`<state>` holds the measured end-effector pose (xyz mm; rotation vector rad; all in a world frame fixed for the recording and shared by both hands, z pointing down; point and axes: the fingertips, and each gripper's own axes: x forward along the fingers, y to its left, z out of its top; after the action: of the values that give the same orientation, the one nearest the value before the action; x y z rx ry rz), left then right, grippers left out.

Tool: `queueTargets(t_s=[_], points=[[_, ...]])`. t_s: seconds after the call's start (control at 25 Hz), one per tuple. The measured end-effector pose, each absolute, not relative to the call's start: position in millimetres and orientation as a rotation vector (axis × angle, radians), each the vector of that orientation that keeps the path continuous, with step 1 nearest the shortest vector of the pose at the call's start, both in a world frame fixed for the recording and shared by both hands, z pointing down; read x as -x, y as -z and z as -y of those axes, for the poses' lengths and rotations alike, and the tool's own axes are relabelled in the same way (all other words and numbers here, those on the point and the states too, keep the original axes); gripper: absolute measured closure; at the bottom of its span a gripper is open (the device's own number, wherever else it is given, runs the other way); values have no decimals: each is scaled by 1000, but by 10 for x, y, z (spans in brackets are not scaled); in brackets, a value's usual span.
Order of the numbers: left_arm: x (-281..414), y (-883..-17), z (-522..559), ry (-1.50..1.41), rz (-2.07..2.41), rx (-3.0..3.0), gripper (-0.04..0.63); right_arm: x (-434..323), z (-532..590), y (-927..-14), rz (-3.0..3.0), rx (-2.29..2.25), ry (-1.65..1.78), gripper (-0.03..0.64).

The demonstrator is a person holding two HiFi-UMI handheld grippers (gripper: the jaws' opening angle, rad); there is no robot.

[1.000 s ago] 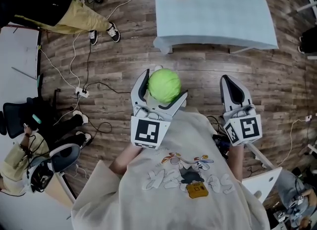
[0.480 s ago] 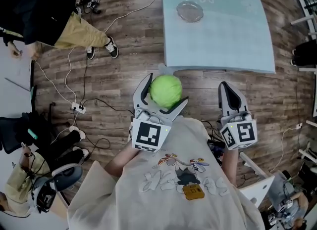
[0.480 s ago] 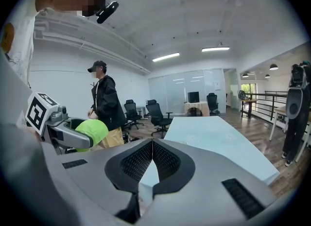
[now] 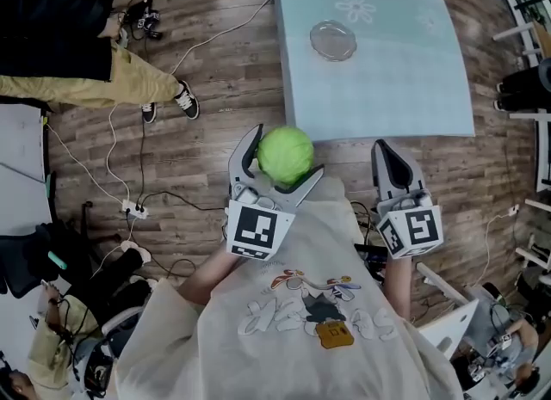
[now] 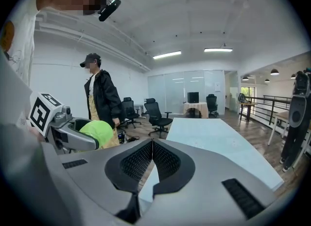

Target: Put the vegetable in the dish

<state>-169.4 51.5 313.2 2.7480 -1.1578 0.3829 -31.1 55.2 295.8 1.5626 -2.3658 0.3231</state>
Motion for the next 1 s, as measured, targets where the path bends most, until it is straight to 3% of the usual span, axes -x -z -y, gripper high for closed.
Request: queueTargets(t_s=[1.0], points=[[510,-3457,1225,-463,1088,-2722,75,-655,1046,-3239,2343,-1526,-386,595]])
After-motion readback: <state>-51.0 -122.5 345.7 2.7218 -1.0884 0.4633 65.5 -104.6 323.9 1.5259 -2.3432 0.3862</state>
